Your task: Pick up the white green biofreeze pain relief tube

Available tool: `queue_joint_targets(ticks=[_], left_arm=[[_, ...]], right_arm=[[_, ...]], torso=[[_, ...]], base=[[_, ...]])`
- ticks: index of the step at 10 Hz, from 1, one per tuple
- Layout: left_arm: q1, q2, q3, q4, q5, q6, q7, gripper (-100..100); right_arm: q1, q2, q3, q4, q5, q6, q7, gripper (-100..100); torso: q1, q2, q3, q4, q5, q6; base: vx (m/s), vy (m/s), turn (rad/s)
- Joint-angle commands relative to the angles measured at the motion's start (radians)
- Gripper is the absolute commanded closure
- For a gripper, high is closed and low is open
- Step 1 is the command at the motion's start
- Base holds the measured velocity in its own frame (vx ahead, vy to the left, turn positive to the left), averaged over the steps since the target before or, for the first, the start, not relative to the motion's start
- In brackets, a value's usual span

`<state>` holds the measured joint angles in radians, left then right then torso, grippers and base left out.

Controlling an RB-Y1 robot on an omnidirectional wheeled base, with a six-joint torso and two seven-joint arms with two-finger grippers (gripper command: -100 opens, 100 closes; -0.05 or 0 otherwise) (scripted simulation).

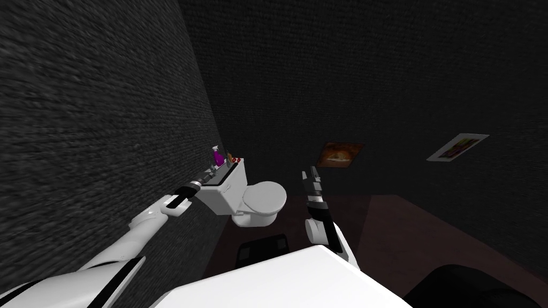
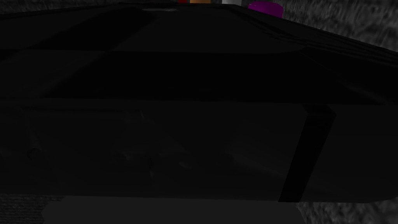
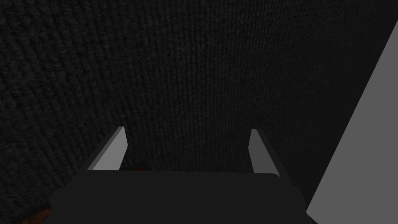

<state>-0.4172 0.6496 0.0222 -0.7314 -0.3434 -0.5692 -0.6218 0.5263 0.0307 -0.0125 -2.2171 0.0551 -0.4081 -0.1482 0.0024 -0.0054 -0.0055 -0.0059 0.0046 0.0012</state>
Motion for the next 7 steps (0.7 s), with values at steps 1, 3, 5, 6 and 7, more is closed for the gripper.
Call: queue_joint_targets(ticks=[1,3,5,6,7], left_arm=[[0.026,-0.007,-0.002,-0.043,-0.004,0.006,0.001,100],[0.107,-0.027,0.016,-0.137,-0.025,0.039,0.014,100],[0.153,-0.048,0.034,-0.195,-0.045,0.071,0.026,100],[0.176,-0.048,0.034,-0.221,-0.045,0.071,0.026,100],[0.198,-0.048,0.034,-0.241,-0.045,0.071,0.026,100]], right_arm=[[0.000,0.000,0.000,0.000,0.000,0.000,0.000,0],[0.000,0.000,0.000,0.000,0.000,0.000,0.000,0],[0.000,0.000,0.000,0.000,0.000,0.000,0.000,0],[0.000,0.000,0.000,0.000,0.000,0.000,0.000,0],[0.000,0.000,0.000,0.000,0.000,0.000,0.000,0]], torso=[[0.000,0.000,0.000,0.000,0.000,0.000],[-0.001,-0.003,-0.003,-0.004,0.003,0.002],[-0.002,-0.004,-0.006,-0.008,0.005,0.004],[0.000,-0.006,-0.008,-0.010,0.007,0.004],[0.002,-0.008,-0.011,-0.013,0.009,0.003]], base=[[0.035,0.022,0.002],[0.074,0.037,-0.018],[0.040,0.027,-0.015],[0.065,0.039,-0.023],[0.040,0.016,-0.010]])
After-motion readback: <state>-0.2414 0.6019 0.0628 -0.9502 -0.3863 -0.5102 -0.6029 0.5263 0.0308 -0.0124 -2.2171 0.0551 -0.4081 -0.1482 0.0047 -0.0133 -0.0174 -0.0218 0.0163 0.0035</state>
